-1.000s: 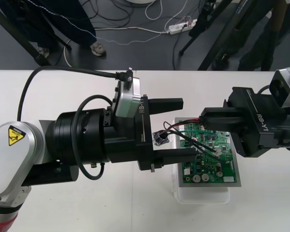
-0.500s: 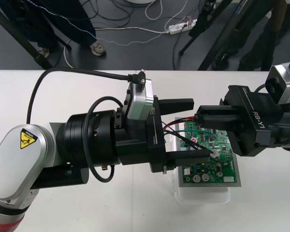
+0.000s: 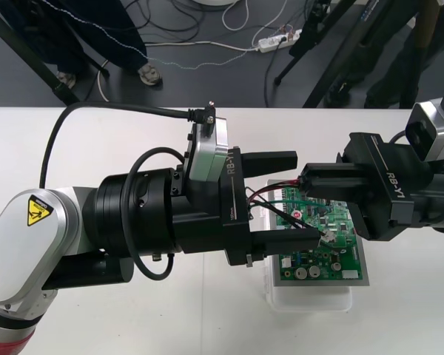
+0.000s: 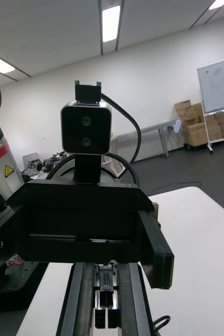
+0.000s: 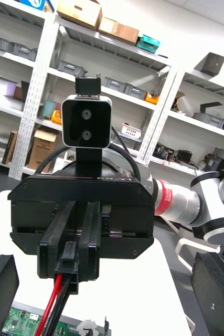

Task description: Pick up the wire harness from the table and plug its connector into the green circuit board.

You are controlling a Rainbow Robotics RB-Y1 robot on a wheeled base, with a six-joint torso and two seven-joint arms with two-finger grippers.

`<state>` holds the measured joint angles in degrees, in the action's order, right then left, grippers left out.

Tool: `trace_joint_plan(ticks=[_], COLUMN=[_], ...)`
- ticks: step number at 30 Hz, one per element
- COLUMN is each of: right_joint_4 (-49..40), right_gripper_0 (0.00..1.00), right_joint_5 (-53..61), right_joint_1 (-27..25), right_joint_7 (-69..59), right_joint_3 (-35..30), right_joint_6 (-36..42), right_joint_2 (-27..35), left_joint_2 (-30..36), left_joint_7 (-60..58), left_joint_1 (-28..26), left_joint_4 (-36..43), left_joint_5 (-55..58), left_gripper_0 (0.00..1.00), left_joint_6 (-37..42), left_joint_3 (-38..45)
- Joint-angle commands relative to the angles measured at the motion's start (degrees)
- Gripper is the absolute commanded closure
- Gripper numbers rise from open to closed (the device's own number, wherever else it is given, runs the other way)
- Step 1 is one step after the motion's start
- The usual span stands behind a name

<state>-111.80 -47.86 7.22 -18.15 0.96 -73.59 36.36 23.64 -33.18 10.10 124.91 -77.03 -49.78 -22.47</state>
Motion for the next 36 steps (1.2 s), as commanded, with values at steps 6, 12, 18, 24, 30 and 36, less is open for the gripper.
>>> trace_joint_plan(ticks=[6,12,18,24,30,36], right_joint_4=[-2.1,-2.19,-2.1,-2.28,-2.81,-3.33], right_gripper_0=[1.0,1.0,1.0,1.0,1.0,1.0], right_joint_5=[-0.21,-0.21,-0.21,-0.21,-0.21,-0.21], right_joint_1=[-1.77,-2.13,-2.39,-2.39,-2.3,-2.3], right_joint_7=[-0.57,-0.65,-1.71,-2.85,-3.91,-4.7], right_joint_3=[-0.69,-0.69,-0.69,-0.69,-0.52,-0.52], right_joint_6=[0.37,0.2,-0.24,-0.33,-0.33,-0.33], right_joint_2=[-0.41,-0.41,-0.41,-0.41,-0.59,-0.76], left_joint_2=[2.46,3.34,3.96,4.22,4.75,4.92], left_joint_7=[5.49,6.02,6.11,5.85,5.58,5.49], left_joint_1=[-0.08,-0.6,-0.87,-0.87,-0.87,-0.87], left_joint_4=[2.1,2.1,2.1,2.01,2.1,2.1], left_joint_5=[1.53,2.41,2.76,2.15,1.97,1.88], left_gripper_0=[0.04,0.04,0.06,0.07,0.08,0.1], left_joint_6=[3.73,3.99,4.16,4.16,4.25,4.16], left_joint_3=[-0.82,-0.82,-0.73,-0.73,-0.73,-0.73])
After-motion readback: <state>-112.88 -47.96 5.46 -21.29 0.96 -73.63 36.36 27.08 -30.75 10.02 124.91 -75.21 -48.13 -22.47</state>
